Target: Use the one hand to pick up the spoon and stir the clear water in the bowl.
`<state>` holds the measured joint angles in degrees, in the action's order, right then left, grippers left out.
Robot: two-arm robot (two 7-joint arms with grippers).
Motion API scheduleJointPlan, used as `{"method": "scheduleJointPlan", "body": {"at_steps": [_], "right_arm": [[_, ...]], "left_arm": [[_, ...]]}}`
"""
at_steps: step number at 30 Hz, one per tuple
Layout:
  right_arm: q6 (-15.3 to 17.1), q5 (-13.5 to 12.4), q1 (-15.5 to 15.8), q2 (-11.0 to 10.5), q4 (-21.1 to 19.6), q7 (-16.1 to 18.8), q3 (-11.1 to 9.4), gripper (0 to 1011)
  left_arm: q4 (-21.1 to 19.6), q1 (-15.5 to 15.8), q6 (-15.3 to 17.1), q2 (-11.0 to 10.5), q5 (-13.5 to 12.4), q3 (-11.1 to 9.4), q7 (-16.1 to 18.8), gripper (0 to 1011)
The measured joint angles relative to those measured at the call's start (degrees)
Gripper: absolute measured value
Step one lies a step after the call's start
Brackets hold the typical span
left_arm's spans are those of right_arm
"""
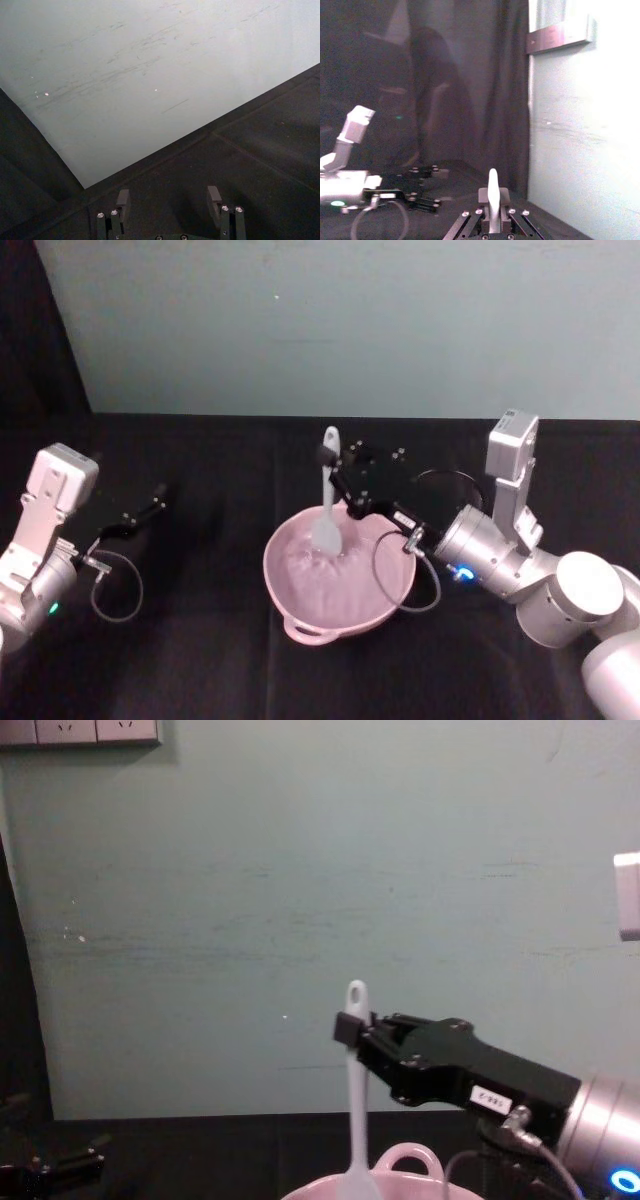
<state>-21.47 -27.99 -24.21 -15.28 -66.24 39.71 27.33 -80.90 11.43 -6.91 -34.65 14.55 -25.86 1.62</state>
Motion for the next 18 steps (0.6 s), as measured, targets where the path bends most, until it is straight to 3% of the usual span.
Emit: {"method": "scheduleJointPlan", "body": {"at_steps": [5, 13, 18], "right_arm": [[-0.3, 0.8, 0.7, -1.2, -0.8, -1.4, -1.7, 124], [1.9, 1.3, 4.8, -4.9, -7.1, -3.1, -4.3, 124], [3.2, -0.8, 8.4, -6.9, -12.4, -2.0, -5.2, 124]], "left_arm": [[0.0, 0.0, 0.0, 0.0, 0.0, 0.0, 0.0, 1005], [0.0, 0.0, 0.0, 0.0, 0.0, 0.0, 0.0, 1005], [0.0, 0.0, 0.0, 0.0, 0.0, 0.0, 0.0, 1005]]}}
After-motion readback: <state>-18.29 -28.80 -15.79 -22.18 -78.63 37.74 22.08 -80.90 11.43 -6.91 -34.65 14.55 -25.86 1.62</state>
